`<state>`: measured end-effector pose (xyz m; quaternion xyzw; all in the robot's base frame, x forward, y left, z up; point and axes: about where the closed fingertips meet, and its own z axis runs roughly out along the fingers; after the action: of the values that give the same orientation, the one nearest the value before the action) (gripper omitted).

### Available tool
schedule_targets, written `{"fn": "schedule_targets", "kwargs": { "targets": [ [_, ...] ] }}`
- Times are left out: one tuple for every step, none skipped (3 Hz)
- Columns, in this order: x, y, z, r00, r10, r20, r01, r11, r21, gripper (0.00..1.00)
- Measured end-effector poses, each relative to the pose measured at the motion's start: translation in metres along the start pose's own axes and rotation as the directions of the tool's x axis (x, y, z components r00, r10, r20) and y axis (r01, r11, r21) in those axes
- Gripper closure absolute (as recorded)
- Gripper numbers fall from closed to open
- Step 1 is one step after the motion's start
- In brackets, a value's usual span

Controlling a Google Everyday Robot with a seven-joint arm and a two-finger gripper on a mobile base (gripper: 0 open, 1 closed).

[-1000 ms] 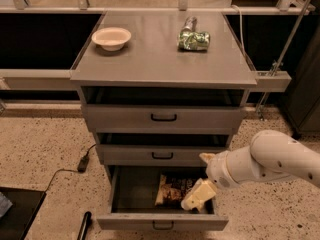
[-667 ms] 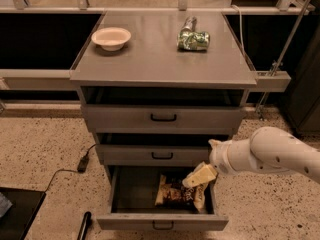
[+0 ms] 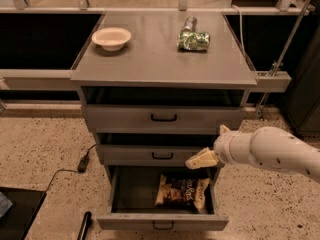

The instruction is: Pick brown chip bag from bottom drawer and place on counter

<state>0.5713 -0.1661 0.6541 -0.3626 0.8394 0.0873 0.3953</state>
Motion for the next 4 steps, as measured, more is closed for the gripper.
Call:
{"fn": "schedule_targets", "kwargs": {
  "targets": [
    [0.000,0.000,0.000,1.000,0.000,0.000,0.000,1.0000,0.000,0.00],
    [0.025,0.020,0.044,0.999,0.017,-0.030,-0.020,0.9969,-0.077,0.00],
    [0.060,0.064,0.127,0.998,0.034,-0.059,-0.047,0.9716,-0.232,0.00],
    [0.094,0.094,0.193,0.989,0.069,-0.127,-0.106,0.9428,-0.316,0.00]
  ]
}}
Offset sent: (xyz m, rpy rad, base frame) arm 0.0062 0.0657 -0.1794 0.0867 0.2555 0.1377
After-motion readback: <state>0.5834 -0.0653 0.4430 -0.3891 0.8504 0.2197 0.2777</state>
